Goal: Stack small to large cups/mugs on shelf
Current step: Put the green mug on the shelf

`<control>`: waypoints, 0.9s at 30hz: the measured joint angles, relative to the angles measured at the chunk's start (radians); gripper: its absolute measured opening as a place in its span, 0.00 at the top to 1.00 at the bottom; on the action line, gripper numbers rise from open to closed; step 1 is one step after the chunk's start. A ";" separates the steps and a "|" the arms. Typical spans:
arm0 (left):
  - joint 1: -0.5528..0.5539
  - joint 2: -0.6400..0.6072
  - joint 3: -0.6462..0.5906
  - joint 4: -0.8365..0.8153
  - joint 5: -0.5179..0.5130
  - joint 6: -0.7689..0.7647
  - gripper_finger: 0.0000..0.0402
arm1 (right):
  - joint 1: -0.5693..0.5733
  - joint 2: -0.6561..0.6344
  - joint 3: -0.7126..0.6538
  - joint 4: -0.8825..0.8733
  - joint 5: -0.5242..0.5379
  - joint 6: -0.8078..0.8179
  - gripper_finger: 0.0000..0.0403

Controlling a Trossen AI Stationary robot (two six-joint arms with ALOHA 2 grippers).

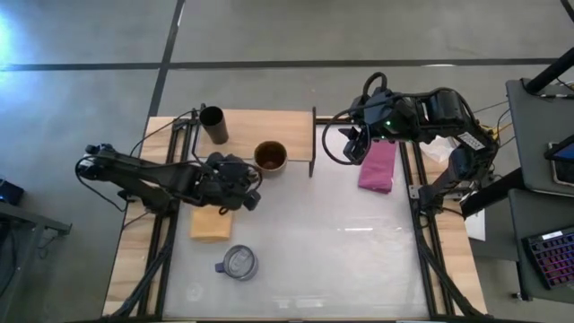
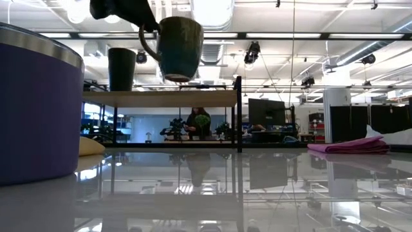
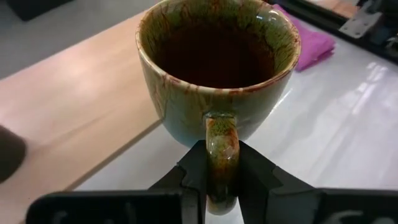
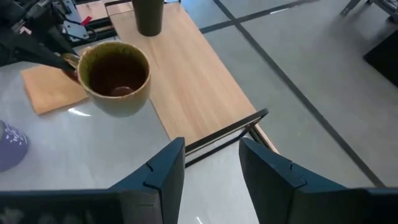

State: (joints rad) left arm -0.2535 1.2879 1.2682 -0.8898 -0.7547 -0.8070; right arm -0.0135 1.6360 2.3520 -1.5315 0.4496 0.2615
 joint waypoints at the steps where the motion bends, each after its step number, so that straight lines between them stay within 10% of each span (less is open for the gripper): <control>1: 0.002 0.003 0.003 -0.011 -0.006 0.000 0.91 | 0.000 0.000 0.000 0.000 0.000 0.000 0.64; 27: 0.167 -0.015 -0.029 -0.122 -0.311 -0.280 0.91 | 0.000 0.000 0.000 0.002 0.027 0.053 0.64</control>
State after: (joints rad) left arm -0.0863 1.2728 1.2392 -1.0116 -1.0659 -1.0866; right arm -0.0135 1.6356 2.3520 -1.5297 0.4763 0.3141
